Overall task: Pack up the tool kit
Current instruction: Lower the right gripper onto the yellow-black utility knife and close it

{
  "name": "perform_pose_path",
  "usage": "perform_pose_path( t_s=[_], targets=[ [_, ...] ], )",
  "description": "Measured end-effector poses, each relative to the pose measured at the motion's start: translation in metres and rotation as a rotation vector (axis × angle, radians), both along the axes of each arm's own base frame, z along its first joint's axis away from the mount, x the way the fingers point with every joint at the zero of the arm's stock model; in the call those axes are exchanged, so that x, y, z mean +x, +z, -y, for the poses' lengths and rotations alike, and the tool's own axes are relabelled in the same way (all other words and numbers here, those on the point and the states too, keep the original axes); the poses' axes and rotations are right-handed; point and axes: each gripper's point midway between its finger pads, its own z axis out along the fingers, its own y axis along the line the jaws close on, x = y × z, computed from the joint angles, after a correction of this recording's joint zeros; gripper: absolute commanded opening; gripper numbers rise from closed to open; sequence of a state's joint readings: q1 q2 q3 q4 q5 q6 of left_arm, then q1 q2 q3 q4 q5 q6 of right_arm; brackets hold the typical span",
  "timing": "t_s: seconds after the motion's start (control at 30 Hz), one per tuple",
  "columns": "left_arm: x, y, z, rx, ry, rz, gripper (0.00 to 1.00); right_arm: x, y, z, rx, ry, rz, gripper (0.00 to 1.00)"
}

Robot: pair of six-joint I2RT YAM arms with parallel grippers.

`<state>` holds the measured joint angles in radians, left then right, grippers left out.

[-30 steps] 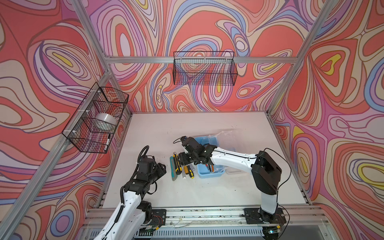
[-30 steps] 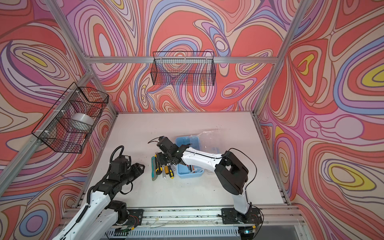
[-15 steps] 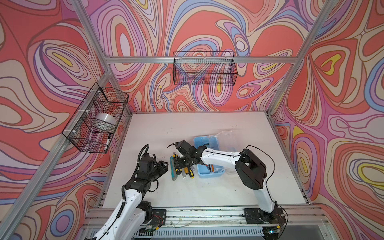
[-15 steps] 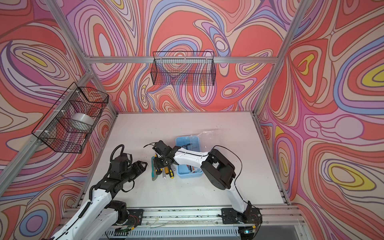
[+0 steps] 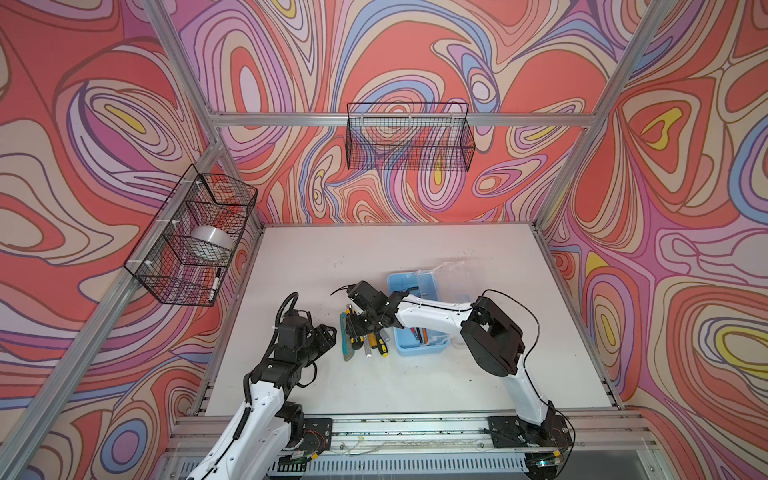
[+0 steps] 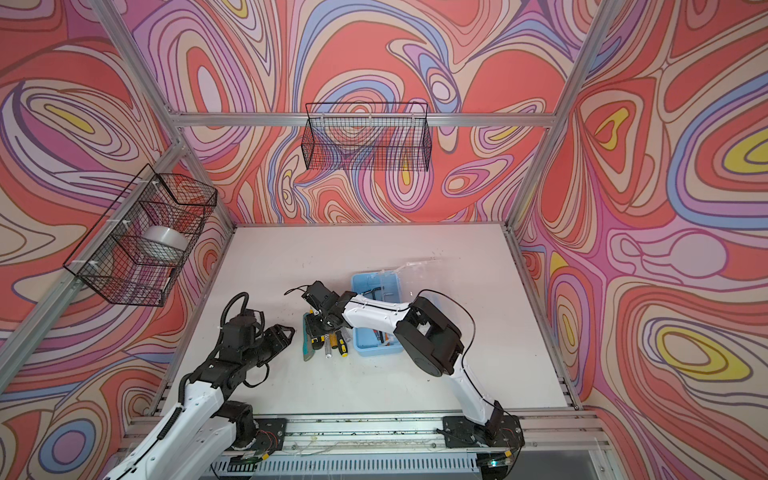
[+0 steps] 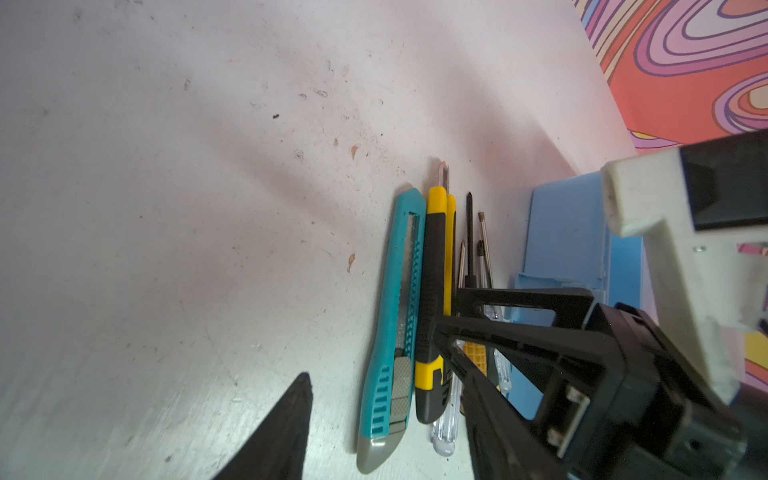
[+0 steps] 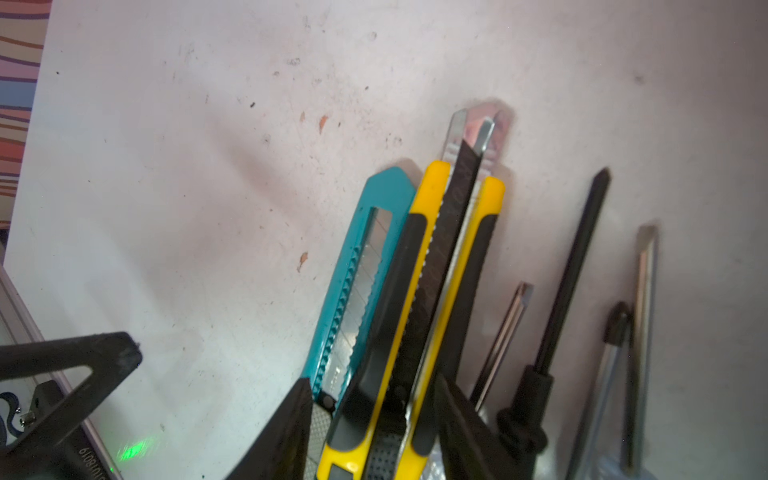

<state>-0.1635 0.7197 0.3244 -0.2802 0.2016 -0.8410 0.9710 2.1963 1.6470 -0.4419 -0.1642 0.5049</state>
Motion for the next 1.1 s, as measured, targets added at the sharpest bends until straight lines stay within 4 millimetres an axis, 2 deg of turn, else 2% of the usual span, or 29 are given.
perform_pose_path(
  t_s=[0.37, 0.57, 0.8, 1.1],
  targets=[
    [0.000, 0.000, 0.000, 0.002, -0.002, 0.001, 0.58, 0.013, -0.006, 0.000, -0.049, -0.026, 0.040, 0.50],
    [0.000, -0.003, 0.000, 0.004, -0.002, -0.010, 0.58, 0.015, -0.011, 0.006, -0.081, -0.031, 0.054, 0.51],
    [0.003, -0.004, 0.001, 0.004, -0.003, -0.010, 0.58, 0.016, -0.016, 0.004, -0.087, -0.024, 0.056, 0.51],
    [0.004, 0.000, 0.000, 0.011, -0.008, 0.013, 0.57, 0.023, -0.018, 0.002, -0.120, -0.032, 0.070, 0.47]
  ],
)
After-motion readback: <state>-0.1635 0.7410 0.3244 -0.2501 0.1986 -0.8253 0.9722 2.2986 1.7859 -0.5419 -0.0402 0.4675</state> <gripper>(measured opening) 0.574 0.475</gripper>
